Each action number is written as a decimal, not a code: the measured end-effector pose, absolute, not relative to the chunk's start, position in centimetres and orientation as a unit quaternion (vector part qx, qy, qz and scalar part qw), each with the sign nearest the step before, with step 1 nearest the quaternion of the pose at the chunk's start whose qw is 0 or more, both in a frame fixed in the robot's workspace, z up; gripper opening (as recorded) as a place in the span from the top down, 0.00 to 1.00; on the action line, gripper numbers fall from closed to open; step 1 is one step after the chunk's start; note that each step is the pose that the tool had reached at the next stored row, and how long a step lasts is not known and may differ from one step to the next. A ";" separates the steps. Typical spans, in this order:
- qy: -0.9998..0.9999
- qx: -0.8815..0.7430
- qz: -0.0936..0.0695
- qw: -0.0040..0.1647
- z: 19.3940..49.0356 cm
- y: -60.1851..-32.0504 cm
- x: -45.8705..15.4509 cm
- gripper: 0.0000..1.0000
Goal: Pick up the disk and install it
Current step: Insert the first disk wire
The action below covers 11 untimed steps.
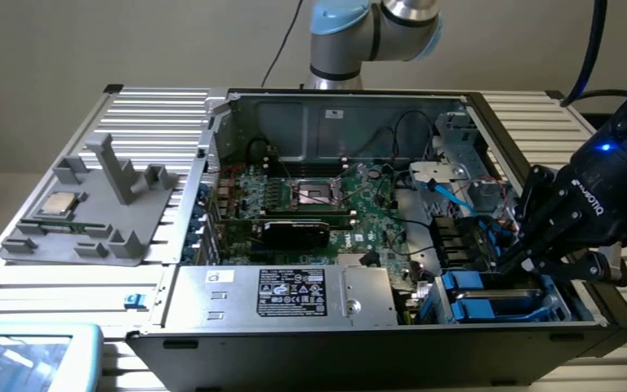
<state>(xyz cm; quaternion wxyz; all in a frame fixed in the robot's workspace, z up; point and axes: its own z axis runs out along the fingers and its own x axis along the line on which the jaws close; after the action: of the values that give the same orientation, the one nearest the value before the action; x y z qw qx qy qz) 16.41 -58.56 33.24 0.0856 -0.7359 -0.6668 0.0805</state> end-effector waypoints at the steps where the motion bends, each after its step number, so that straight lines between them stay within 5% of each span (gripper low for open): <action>1: -0.667 -0.736 0.080 0.086 33.2 -58.6 16.4 0.84; 11: -0.665 -0.737 0.080 0.086 33.5 -58.6 16.4 0.84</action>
<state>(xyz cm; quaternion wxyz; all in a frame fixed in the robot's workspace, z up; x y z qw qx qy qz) 16.41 -58.56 33.46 0.0858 -0.7375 -0.6651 0.0803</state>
